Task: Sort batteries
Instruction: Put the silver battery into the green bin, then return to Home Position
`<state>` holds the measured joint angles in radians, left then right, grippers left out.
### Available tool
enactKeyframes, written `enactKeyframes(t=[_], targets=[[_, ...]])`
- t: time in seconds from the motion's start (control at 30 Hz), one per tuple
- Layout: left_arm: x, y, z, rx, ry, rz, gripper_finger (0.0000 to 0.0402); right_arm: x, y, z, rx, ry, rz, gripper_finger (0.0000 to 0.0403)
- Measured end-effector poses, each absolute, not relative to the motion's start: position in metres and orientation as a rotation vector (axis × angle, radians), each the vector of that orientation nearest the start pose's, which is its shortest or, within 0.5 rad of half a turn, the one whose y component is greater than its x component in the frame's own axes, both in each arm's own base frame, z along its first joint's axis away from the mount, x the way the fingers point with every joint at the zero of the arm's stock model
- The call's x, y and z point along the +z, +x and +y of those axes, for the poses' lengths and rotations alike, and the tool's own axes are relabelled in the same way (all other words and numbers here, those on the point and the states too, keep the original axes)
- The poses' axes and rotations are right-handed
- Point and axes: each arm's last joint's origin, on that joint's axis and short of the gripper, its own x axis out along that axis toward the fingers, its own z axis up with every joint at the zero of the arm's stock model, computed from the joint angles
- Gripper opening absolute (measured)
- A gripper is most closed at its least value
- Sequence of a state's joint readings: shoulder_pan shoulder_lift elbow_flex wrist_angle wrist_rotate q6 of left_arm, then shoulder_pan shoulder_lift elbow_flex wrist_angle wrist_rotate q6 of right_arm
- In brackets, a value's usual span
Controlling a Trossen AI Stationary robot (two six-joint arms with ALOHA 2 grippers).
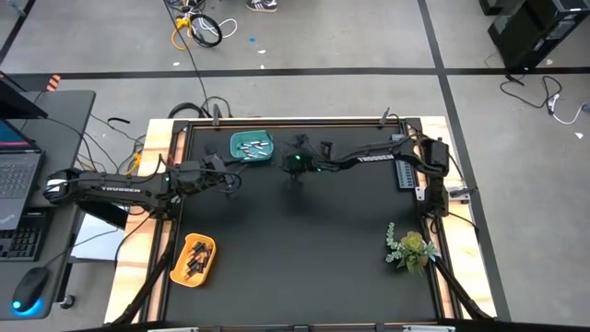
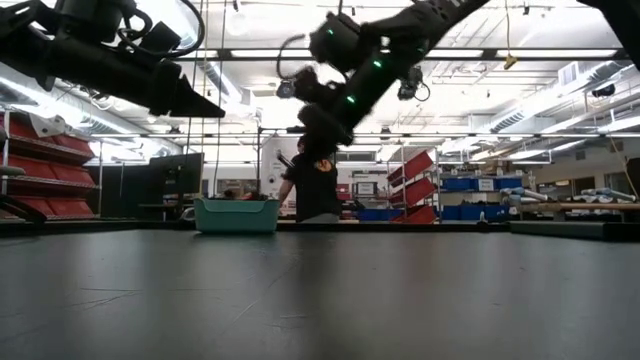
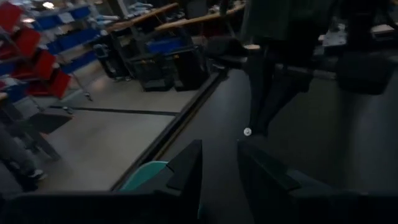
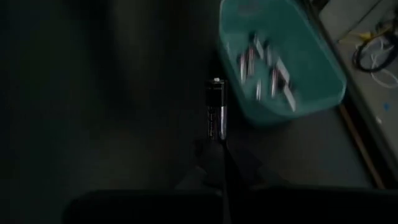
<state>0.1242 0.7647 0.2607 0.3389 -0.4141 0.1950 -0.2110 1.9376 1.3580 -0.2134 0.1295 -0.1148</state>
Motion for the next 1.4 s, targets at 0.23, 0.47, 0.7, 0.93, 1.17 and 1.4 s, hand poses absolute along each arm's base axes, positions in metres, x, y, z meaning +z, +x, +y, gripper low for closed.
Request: enactKeyframes(t=[0.23,0.47,0.7,0.93,1.17,1.4], targets=[[0.211,0.163,0.033,0.593,0.211,0.162,0.0115,0.219,0.452,-0.125,-0.245,-0.110,0.771,0.0000],[0.206,0.162,0.033,0.623,0.222,0.220,0.0115,0.220,0.489,-0.175,-0.219,-0.097,0.782,0.0000],[0.200,0.160,0.034,0.641,0.217,0.282,0.0115,0.196,0.503,-0.214,-0.155,-0.005,0.892,0.0002],[0.200,0.160,0.034,0.641,0.218,0.281,0.0115,0.180,0.497,-0.223,-0.128,-0.005,0.952,0.0072],[0.203,0.161,0.034,0.643,0.211,0.250,0.0115,0.198,0.499,-0.223,-0.148,-0.037,0.905,0.0147],[0.203,0.161,0.033,0.637,0.138,0.223,0.0115,0.263,0.484,-0.210,-0.176,-0.091,0.813,0.0146]])
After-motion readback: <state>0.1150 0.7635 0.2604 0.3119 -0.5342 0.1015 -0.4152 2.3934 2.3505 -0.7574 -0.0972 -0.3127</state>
